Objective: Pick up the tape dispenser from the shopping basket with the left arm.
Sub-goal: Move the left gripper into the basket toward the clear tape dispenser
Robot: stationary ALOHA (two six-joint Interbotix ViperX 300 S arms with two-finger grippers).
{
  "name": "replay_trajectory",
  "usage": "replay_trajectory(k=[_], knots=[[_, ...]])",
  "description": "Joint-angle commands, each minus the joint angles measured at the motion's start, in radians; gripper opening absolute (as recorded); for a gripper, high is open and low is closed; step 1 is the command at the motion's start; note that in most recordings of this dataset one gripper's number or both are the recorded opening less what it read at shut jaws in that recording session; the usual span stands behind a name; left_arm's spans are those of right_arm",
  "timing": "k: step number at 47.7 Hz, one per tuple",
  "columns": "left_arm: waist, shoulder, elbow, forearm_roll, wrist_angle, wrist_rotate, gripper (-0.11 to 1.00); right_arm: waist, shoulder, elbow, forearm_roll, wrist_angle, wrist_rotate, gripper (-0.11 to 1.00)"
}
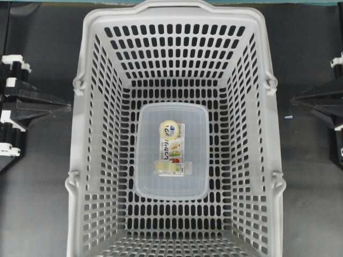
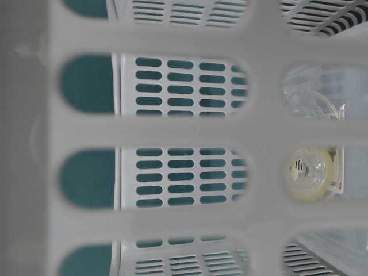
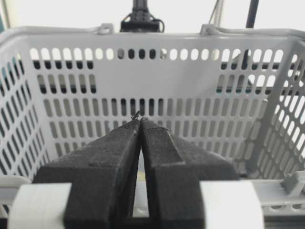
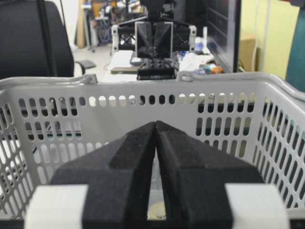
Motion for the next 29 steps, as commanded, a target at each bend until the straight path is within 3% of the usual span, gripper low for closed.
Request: replay_trajectory(k=[1,5,19,29], knots=[[-0.009,0.038,-0.095,0.041,0.066,-0.025,0.06,0.005,0.011,-0.009,0.005,-0.005,0.005,0.00],[-0.011,0.094,-0.190,0.041,0.184,-0.049,0.00,0.005,0.008,-0.008,0.011,0.008,0.006,0.00],[-0.069,0.400,-0.532,0.041,0.532,-0.061,0.00,0.005,0.002,-0.008,0.011,0.072,0.032,0.00],[-0.095,0.615,-0.726,0.041,0.729,-0.061,0.00,0.005,-0.005,-0.009,0.011,0.140,0.041,0.00]])
